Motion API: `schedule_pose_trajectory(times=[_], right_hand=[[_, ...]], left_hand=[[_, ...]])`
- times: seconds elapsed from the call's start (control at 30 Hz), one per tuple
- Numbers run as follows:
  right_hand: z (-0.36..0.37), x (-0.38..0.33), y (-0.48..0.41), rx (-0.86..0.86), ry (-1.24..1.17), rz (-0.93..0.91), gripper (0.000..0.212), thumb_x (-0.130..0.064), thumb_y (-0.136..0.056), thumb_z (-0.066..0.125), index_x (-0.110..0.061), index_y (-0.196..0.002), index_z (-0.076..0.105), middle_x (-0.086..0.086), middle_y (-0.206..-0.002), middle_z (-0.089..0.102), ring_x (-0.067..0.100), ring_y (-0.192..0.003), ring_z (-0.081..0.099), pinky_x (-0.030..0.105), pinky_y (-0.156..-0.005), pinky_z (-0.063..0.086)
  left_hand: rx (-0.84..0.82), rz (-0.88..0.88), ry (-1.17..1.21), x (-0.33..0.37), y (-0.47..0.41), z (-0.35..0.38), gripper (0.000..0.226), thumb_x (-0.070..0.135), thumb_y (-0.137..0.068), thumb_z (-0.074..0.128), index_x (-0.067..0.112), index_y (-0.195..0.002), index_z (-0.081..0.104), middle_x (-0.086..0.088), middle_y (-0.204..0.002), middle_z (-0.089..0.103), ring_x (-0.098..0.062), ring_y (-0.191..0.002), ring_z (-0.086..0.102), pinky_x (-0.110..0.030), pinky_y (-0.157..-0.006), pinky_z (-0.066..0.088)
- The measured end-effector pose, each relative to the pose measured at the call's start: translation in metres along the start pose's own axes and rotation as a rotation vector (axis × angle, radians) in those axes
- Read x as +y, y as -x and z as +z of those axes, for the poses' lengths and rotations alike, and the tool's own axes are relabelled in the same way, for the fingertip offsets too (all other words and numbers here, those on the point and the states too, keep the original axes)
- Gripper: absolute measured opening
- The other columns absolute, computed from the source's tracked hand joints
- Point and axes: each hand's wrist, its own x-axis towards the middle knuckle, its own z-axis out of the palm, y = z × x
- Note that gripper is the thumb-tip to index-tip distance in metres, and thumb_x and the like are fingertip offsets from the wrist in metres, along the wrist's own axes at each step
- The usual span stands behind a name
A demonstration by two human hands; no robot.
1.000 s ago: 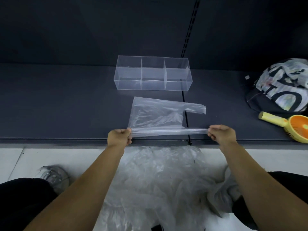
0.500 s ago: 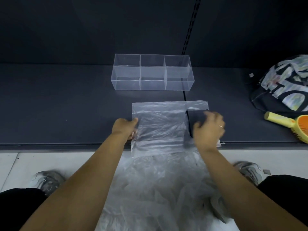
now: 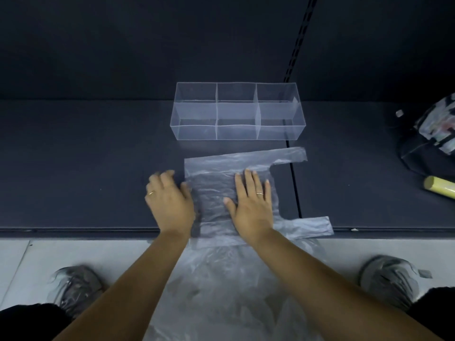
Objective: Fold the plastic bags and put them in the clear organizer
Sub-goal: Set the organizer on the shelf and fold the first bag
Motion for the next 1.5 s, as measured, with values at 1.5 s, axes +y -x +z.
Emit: schedule_pose_trajectory(times=[1.5], right_hand=[[-0.035,0.081,0.087,0.058,-0.168,-0.160,0.067,-0.043,-0.085,0.067,-0.010,-0.140,0.046,0.010,-0.150,0.037,0.030,-0.135,0.037,0.041,-0.115,0.021]], left_hand=[[-0.474,0.878,-0.317,-0.034,0.075,-0.025,0.084,0.059,-0.080,0.062,0.008,-0.143,0.039,-0.010,-0.151,0.036,-0.025,-0.140,0.032,-0.047,-0.116,0.022]])
